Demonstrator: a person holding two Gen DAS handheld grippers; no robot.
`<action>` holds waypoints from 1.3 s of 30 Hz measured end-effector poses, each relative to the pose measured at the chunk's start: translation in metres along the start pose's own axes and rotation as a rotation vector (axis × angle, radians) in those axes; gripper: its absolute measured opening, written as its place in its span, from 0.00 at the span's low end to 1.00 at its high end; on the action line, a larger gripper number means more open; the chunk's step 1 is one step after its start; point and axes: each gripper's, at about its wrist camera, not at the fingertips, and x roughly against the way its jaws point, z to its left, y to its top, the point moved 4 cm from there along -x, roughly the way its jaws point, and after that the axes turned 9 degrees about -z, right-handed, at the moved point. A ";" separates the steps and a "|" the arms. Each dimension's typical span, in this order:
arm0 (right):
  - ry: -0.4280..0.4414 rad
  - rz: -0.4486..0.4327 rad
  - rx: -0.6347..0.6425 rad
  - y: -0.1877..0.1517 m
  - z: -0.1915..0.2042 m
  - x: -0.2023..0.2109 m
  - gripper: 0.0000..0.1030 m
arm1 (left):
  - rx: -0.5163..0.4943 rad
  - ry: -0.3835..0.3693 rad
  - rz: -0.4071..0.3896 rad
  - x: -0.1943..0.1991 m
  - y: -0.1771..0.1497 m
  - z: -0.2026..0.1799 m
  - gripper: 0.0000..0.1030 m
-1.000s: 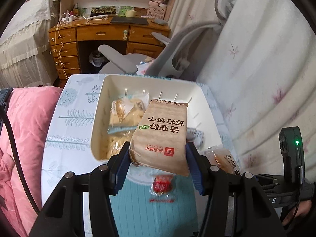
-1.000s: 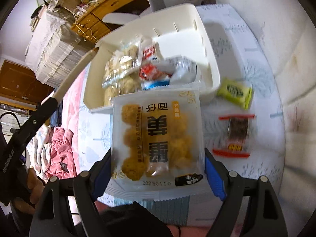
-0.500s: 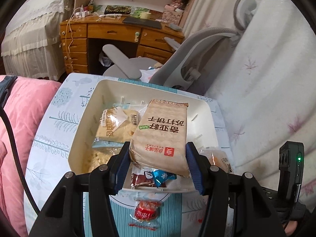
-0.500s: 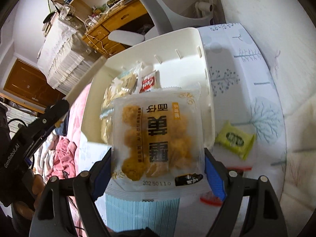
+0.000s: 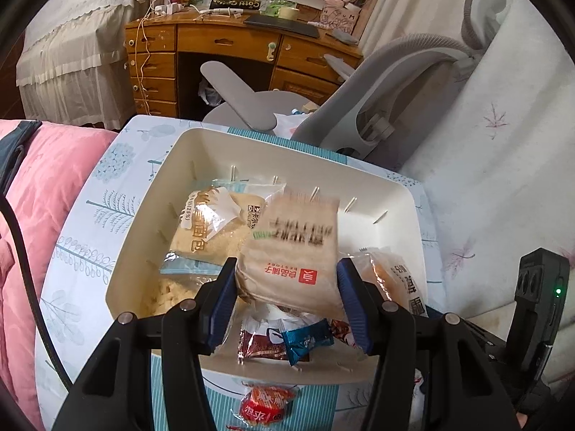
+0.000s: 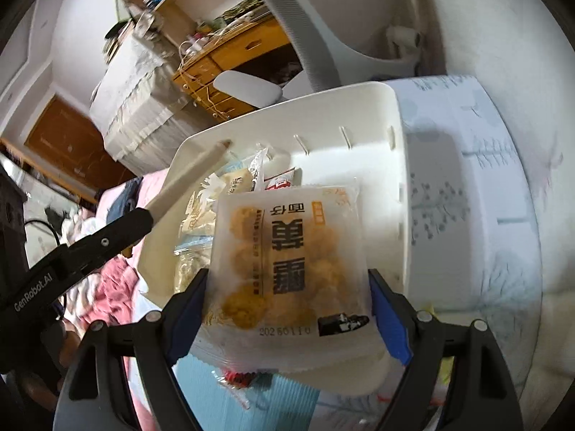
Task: Organize snacks
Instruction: 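Lower both held bags into the white tray and open both tools, then withdraw both tools and move them toward the red packet and jerky pack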
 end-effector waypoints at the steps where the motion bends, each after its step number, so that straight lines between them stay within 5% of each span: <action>1: 0.002 -0.001 0.007 0.001 0.001 -0.002 0.82 | -0.002 0.005 0.003 -0.002 0.000 -0.001 0.52; 5: 0.011 -0.018 0.006 0.005 0.000 -0.006 0.85 | -0.018 0.008 0.015 -0.003 -0.002 -0.005 0.52; 19: -0.046 -0.048 -0.056 0.004 -0.012 0.013 0.88 | -0.021 0.011 0.031 0.016 -0.010 -0.004 0.76; 39: -0.180 -0.169 -0.132 -0.047 0.009 0.092 0.88 | -0.105 -0.127 0.052 0.090 -0.039 0.003 0.76</action>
